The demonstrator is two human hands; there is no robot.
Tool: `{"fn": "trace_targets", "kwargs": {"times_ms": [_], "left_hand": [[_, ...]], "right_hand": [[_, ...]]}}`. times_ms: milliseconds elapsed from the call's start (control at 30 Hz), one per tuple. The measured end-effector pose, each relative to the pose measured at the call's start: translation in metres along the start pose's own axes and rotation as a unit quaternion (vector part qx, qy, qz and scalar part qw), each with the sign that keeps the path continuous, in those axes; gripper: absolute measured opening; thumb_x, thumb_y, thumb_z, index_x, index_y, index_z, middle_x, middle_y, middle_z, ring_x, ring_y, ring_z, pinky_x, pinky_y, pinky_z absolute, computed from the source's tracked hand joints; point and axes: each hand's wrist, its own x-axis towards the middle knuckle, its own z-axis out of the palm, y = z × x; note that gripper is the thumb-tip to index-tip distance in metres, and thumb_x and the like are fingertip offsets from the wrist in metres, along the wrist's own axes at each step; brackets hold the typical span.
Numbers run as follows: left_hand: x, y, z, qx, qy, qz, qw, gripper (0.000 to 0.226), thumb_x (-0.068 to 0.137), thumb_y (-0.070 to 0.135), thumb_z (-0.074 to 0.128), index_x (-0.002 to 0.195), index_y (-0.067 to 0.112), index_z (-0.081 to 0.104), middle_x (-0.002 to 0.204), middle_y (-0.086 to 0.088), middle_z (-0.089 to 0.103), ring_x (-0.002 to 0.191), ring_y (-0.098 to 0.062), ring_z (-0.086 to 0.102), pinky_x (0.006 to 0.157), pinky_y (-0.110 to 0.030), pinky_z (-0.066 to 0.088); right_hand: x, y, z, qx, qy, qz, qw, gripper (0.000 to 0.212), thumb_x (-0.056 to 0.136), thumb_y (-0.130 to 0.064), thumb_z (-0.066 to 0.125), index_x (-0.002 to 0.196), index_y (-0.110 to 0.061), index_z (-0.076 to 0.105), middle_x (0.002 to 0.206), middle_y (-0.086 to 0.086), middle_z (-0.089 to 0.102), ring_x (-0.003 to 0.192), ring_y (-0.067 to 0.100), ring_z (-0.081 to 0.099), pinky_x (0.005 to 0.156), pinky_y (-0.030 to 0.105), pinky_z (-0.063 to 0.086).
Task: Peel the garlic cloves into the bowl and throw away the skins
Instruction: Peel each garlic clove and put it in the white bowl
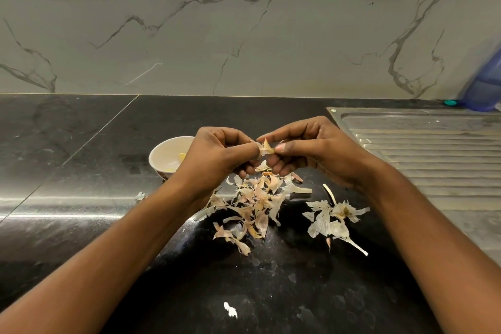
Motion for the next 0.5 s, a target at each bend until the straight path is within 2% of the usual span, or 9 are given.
{"fn": "trace_targets", "kwargs": {"times_ms": [133, 267, 367, 500], "left_hand": [[-0.0013, 0.0022, -0.0006, 0.009, -0.016, -0.009, 1.0, 0.011, 0.093, -0.003, 0.069, 0.084, 0.0, 0.075, 0.074, -0.014, 0.071, 0.062, -0.02, 0.064, 0.056, -0.023, 0.054], [-0.0022, 0.0025, 0.0002, 0.013, -0.02, -0.012, 1.0, 0.011, 0.093, -0.002, 0.07, 0.084, 0.001, 0.075, 0.075, -0.015, 0.071, 0.062, -0.019, 0.064, 0.056, -0.023, 0.054], [-0.0013, 0.0016, 0.0004, 0.011, -0.016, -0.015, 1.0, 0.012, 0.094, -0.002, 0.068, 0.083, -0.001, 0.075, 0.075, -0.015, 0.071, 0.063, -0.021, 0.064, 0.057, -0.024, 0.054], [-0.0009, 0.0023, -0.0005, 0.001, -0.011, -0.016, 1.0, 0.014, 0.094, -0.004, 0.067, 0.083, -0.001, 0.074, 0.074, -0.015, 0.071, 0.063, -0.02, 0.064, 0.057, -0.024, 0.054]], "right_hand": [[-0.0018, -0.0026, 0.0004, -0.042, 0.012, 0.003, 0.999, 0.023, 0.099, -0.016, 0.071, 0.117, -0.004, 0.078, 0.104, 0.017, 0.08, 0.093, 0.03, 0.078, 0.081, 0.034, 0.065], [-0.001, -0.0014, 0.0026, -0.06, 0.015, -0.003, 0.998, 0.02, 0.095, -0.013, 0.075, 0.112, -0.002, 0.079, 0.099, 0.015, 0.081, 0.086, 0.024, 0.076, 0.08, 0.033, 0.065], [-0.0003, -0.0011, 0.0026, -0.035, 0.052, -0.013, 0.998, 0.021, 0.091, -0.017, 0.077, 0.107, -0.003, 0.079, 0.096, 0.017, 0.08, 0.083, 0.023, 0.076, 0.077, 0.032, 0.065], [0.0009, 0.0, -0.0009, -0.007, 0.087, -0.014, 0.996, 0.02, 0.09, -0.019, 0.079, 0.104, -0.004, 0.081, 0.095, 0.02, 0.08, 0.084, 0.028, 0.077, 0.076, 0.033, 0.065]]}}
